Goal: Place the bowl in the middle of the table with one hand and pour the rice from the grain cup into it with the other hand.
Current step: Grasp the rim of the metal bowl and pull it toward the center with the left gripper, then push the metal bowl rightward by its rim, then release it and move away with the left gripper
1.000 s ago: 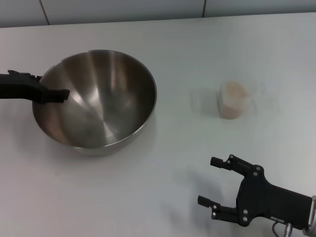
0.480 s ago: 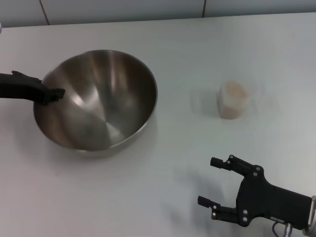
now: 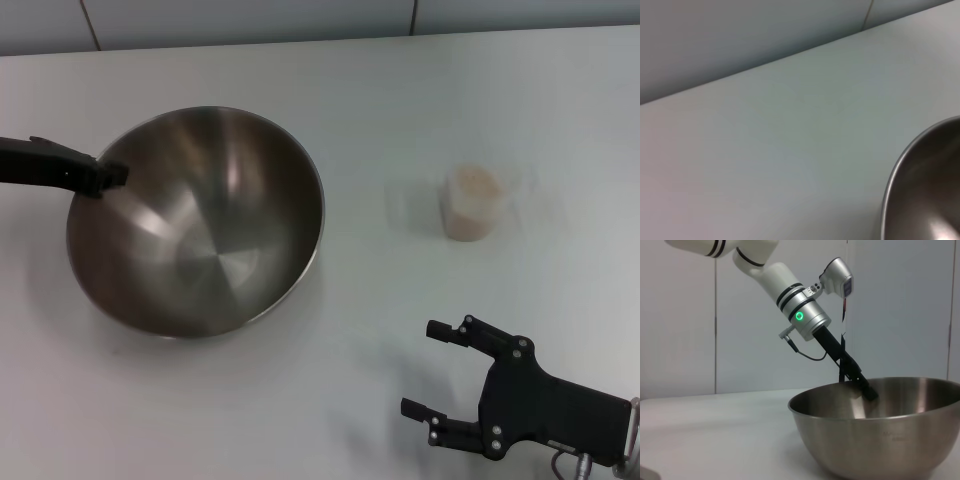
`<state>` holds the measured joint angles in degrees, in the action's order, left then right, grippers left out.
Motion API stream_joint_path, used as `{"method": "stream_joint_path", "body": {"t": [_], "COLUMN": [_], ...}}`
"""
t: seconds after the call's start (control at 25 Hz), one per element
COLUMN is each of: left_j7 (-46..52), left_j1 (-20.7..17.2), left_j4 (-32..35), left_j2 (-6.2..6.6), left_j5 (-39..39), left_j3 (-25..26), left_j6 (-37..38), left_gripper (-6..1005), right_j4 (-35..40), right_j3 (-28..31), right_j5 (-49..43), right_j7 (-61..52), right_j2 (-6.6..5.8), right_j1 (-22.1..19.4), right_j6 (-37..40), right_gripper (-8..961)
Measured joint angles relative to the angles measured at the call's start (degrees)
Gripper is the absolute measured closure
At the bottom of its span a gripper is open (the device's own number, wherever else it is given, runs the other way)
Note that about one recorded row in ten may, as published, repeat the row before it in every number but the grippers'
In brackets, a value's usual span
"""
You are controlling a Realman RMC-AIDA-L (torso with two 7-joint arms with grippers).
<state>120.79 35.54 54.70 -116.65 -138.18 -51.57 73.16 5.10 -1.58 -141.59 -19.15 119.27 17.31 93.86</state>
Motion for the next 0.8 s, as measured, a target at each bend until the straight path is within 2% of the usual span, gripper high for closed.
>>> {"method": "stream_joint_path", "body": {"t": [0.12,0.48,0.6,0.8], "left_j7": [0.32,2.13,2.75,3.99], "left_j1": [0.85,4.15,6.13,7.9], "left_j4": [-1.1,-2.36,-3.51,-3.91], "left_j2": [0.39,1.34,2.2,2.23], "left_j5": [0.02,-0.08,-0.32,-0.34], "left_j3": [0.21,2.23,2.32,2.24], "left_j6": [0.34,4.87,7.16,7.61], "left_gripper": [969,983,982,980], "right_j4": [0.0,0.0,0.0,0.0], "right_j3": [-0.05,-0.27,-0.3,-0.28], "right_j5": [0.0,0.0,0.0,0.0], "right_j7": [0.0,0.0,0.0,-0.01], "right_j2": [0.0,0.0,0.0,0.0], "right_j1": [0.0,0.11,0.13,0.09], "right_j6": [0.0,0.0,0.0,0.02], "right_gripper": [125,124,124,124]}}
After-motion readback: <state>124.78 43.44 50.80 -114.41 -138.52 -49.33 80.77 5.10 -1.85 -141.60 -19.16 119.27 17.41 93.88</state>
